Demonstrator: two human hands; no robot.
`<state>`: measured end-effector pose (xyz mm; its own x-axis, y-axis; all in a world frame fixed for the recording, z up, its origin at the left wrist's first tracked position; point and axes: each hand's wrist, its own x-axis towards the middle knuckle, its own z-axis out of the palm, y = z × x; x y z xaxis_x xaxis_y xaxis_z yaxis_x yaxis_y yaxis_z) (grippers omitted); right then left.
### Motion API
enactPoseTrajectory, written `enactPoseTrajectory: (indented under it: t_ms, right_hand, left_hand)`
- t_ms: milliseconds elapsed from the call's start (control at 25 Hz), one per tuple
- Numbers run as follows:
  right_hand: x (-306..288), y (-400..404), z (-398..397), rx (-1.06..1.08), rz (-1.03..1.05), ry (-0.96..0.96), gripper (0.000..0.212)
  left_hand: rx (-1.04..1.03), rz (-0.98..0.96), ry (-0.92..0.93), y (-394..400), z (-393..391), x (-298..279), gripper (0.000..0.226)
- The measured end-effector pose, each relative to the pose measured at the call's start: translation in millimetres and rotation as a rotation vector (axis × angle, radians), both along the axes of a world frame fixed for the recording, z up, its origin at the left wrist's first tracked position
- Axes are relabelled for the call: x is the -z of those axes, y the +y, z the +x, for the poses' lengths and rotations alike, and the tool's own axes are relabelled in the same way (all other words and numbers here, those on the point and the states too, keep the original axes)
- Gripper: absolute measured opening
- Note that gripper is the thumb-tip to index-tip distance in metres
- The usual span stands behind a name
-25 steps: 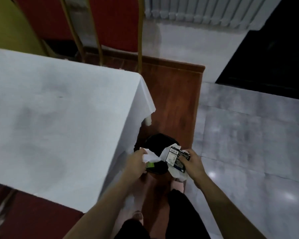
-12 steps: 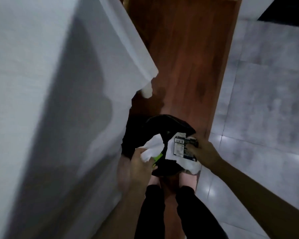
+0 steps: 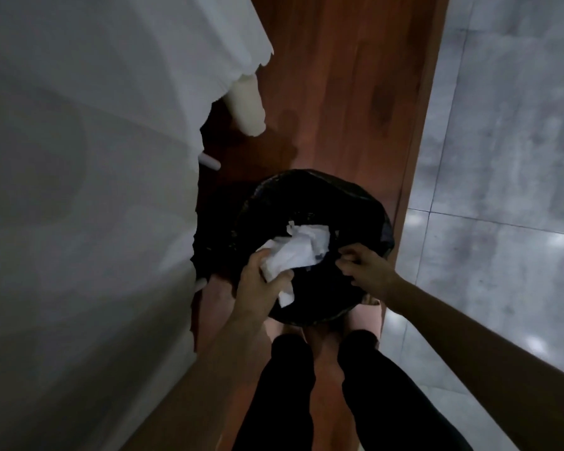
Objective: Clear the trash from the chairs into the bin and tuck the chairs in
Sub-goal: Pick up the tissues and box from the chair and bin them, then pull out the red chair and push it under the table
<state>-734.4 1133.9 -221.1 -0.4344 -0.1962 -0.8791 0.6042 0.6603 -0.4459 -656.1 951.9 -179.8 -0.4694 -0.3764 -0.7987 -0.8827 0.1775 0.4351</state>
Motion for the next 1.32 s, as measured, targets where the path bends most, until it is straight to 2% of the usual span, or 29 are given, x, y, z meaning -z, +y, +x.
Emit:
enactPoseTrajectory:
  t_ms: [80,200,360,520,600,720,840,1080,1240,1320]
  right_hand:
    - [-9,0,2,-0.095,0.034,0.062,0.037]
    - [-44,-4,2,-0.181,0.046,0.145,0.031]
    - [-121,-11,5,-0.261,0.028,0.221,0.026]
    - [-244,-23,7,-0.336,-0.027,0.339,0.018]
    - [-309,-28,12,-0.347,-0.025,0.37,0.023]
    - [-375,-33,23,-0.43,-0.071,0.424,0.036]
    - [-424,-42,32,-0.509,-0.141,0.521,0.032]
    - [-476,-103,73,-0.715,-0.305,0.573,0.026]
    - [-514,-176,115,-1.012,-0.451,0.638,0.029]
    - [-527,-203,141,-1.071,-0.495,0.659,0.027]
  left_hand:
    - [0.017,0.025,-0.033,-3,3,-3,0.024]
    - [0.133,0.051,-0.027,-7,11,-23,0.02]
    - [0.256,0.063,0.009,-9,13,-91,0.019]
    - [0.392,0.033,0.183,-20,-6,-198,0.012]
    - [0.394,-0.018,0.259,-24,-8,-263,0.013]
    - [0.39,-0.161,0.362,-27,-3,-345,0.017]
    - [0.392,-0.316,0.427,-27,24,-407,0.017]
    - [0.16,-0.505,0.419,-67,95,-473,0.019]
    - [-0.217,-0.607,0.416,-107,186,-506,0.018]
    - [-0.38,-0.626,0.417,-118,225,-519,0.017]
